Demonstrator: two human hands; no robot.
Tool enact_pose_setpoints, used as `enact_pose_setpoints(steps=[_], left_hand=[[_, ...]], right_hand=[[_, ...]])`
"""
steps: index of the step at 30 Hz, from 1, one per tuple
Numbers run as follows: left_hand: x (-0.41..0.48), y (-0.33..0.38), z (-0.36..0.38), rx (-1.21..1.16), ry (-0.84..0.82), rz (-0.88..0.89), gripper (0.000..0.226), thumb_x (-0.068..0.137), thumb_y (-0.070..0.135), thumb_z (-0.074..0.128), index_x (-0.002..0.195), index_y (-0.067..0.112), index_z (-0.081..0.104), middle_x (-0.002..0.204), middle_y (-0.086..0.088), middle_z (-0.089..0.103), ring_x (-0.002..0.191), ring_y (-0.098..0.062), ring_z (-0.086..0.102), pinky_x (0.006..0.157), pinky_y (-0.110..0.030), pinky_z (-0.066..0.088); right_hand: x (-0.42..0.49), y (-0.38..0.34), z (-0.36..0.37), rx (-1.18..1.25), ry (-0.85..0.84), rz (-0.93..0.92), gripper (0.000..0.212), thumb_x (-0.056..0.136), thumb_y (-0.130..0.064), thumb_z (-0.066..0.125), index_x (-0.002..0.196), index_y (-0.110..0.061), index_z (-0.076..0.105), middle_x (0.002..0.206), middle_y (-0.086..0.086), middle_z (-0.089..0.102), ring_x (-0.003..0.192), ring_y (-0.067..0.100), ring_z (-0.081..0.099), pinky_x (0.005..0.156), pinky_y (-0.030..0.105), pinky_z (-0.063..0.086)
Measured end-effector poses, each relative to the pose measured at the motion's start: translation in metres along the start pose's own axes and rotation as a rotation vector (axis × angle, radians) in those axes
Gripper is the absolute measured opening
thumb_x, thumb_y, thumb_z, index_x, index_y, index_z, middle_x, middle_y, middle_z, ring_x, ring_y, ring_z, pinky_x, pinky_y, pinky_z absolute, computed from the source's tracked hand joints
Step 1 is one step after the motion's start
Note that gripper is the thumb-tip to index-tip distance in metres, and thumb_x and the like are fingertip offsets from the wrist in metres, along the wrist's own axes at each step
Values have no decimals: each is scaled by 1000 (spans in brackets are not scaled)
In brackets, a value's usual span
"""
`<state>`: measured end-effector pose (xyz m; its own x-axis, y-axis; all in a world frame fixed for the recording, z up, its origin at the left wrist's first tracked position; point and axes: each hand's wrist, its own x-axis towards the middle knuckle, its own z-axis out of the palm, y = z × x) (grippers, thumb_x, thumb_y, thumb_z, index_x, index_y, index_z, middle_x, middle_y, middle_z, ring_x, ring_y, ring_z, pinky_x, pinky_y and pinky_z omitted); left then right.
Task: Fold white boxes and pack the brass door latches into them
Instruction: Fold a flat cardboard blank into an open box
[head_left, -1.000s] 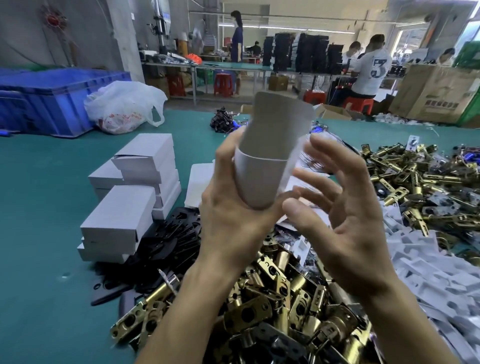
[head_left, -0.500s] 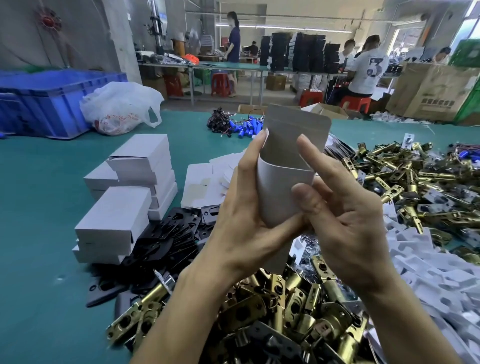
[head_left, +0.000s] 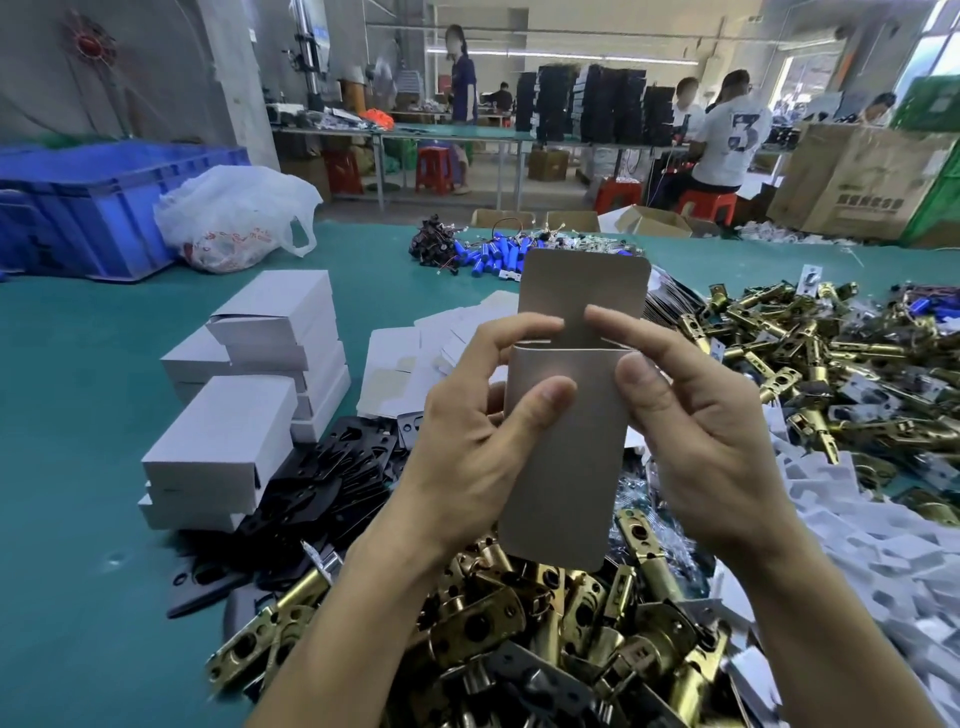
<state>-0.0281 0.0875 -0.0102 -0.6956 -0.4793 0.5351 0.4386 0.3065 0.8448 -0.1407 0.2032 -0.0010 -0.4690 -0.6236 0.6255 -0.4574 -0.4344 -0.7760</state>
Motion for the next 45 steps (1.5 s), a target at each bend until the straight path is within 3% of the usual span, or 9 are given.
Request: enact_pose_setpoints(steps=[3,13,22,27,30,32,35,42,45], left_hand=[[1,-2,-2,-52,27,9,27,91,22,69,114,34,63,103,-2,73,86,-13,72,66,-28,60],[1,-4,-3,-93,93,69,35,72,24,89,100,41,75,95,1,78,84,-14,75,72,-28,60],[1,-2,-1,-75,71,51,28,78,14,77,103,24,68,93,2,78,83,-11,73,75,-28,61],[2,-1,-6,-130,36,35,27,79,8,75,96,30,75,86,-1,77,78,-11,72,70,-25,58],[2,2,-9,-126,-25,21,31,80,10,80,95,37,76,82,1,76,76,-8,71,68,-21,55],[2,3,-9,-125,-40,14,28,77,18,81,96,37,76,86,-1,77,79,-10,72,69,-22,56],[2,3,-11,-133,-20,-6,25,75,24,78,96,38,75,92,-4,78,84,-14,74,71,-25,57],[3,5,-5,-189,-30,7,32,81,19,74,101,41,64,101,-7,78,86,-23,76,70,-35,62],[3,5,-5,-218,-62,2,39,84,15,72,103,42,53,100,-10,78,84,-25,76,68,-36,62]], right_hand=[[0,1,-3,23,-16,50,28,96,-24,50,120,-25,64,118,4,69,106,14,67,88,26,54],[2,4,-10,8,17,4,33,84,-17,64,116,-19,66,110,6,67,103,9,64,87,20,51],[2,9,-13,62,31,-21,30,81,-20,69,109,-12,75,103,0,67,99,11,65,84,20,51],[2,5,-13,196,26,35,50,77,-17,83,116,-33,55,89,-7,66,80,15,65,70,29,56],[2,1,-19,239,-30,133,67,72,-23,78,130,-41,50,98,7,61,89,31,59,77,50,52],[2,-2,-21,225,-108,119,58,74,-30,79,128,-37,59,112,19,62,100,45,59,89,58,50],[1,-7,-20,208,-134,92,45,78,-45,78,121,-38,64,116,7,66,106,39,64,91,51,55],[2,-10,-20,162,-98,6,27,80,-5,67,93,-29,73,106,17,68,100,21,66,84,38,55],[1,-14,-21,164,-89,7,17,77,-17,79,91,-27,74,109,18,69,98,19,70,81,38,56]])
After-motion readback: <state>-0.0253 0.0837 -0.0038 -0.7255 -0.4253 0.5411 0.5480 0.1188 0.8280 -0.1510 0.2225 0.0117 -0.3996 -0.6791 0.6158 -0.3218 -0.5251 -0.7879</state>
